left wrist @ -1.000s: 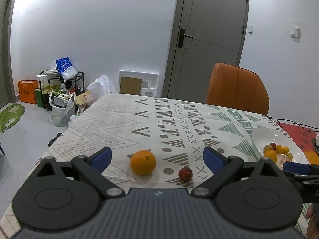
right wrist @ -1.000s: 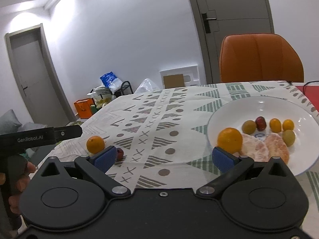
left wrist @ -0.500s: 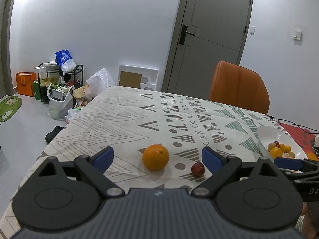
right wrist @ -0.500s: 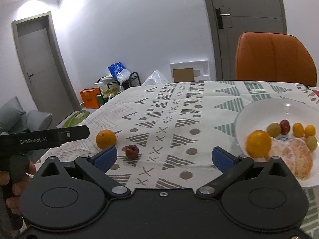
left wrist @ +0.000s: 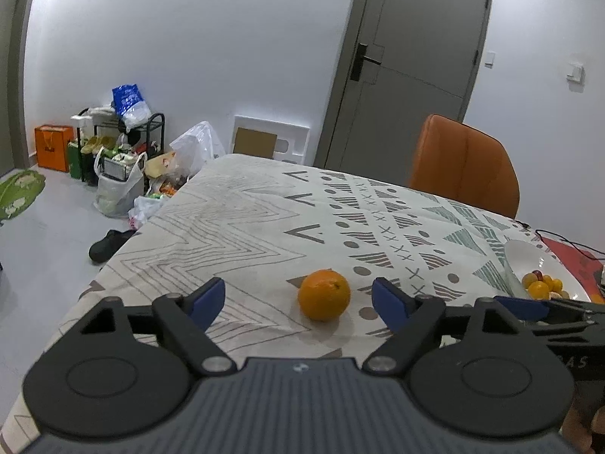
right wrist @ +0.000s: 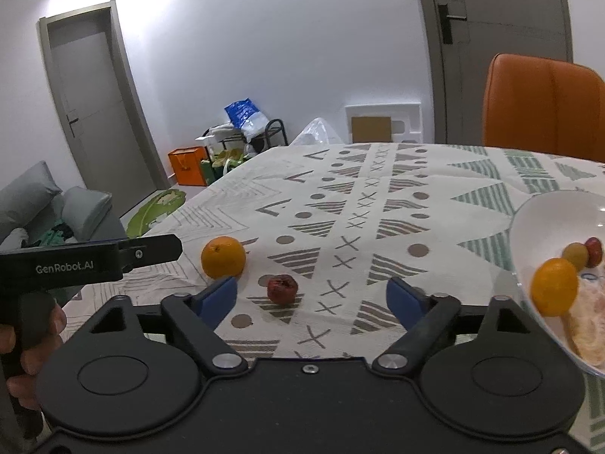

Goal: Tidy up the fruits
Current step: 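Grasp the orange with the left gripper while the right gripper grasps the dark red plum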

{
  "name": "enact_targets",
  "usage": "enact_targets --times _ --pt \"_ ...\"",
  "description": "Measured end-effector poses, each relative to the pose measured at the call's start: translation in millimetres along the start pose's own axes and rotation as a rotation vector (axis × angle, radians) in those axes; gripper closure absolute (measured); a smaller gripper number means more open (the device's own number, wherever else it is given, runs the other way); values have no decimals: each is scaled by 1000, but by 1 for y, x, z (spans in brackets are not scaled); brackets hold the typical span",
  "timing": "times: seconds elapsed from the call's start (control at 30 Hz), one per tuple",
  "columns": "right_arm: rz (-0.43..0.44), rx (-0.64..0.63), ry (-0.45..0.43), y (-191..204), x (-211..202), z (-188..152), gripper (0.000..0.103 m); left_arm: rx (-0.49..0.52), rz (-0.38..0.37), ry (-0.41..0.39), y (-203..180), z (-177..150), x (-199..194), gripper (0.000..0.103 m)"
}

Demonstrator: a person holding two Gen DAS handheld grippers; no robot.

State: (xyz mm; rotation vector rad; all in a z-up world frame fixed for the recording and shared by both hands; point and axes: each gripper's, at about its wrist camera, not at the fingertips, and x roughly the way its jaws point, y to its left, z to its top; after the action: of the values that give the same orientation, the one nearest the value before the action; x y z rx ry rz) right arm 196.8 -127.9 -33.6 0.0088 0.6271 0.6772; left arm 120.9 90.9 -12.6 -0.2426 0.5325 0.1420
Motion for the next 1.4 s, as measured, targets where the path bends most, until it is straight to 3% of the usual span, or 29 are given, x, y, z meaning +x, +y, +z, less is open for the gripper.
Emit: enact_targets --times 0.67,0.77,0.83,1.23,1.4 --pt "31 -13 104 11 46 2 57 -25 -5 19 14 0 16 31" --pt "33 -17 103 11 49 2 68 -20 -11 20 13 0 17 31" --pt "42 -16 107 11 50 3 81 -16 -16 24 11 1 19 31" --pt "27 10 74 -1 31 5 81 16 -35 37 -7 2 30 31" --pt "6 17 56 -11 20 8 81 31 -38 41 -19 3 38 37"
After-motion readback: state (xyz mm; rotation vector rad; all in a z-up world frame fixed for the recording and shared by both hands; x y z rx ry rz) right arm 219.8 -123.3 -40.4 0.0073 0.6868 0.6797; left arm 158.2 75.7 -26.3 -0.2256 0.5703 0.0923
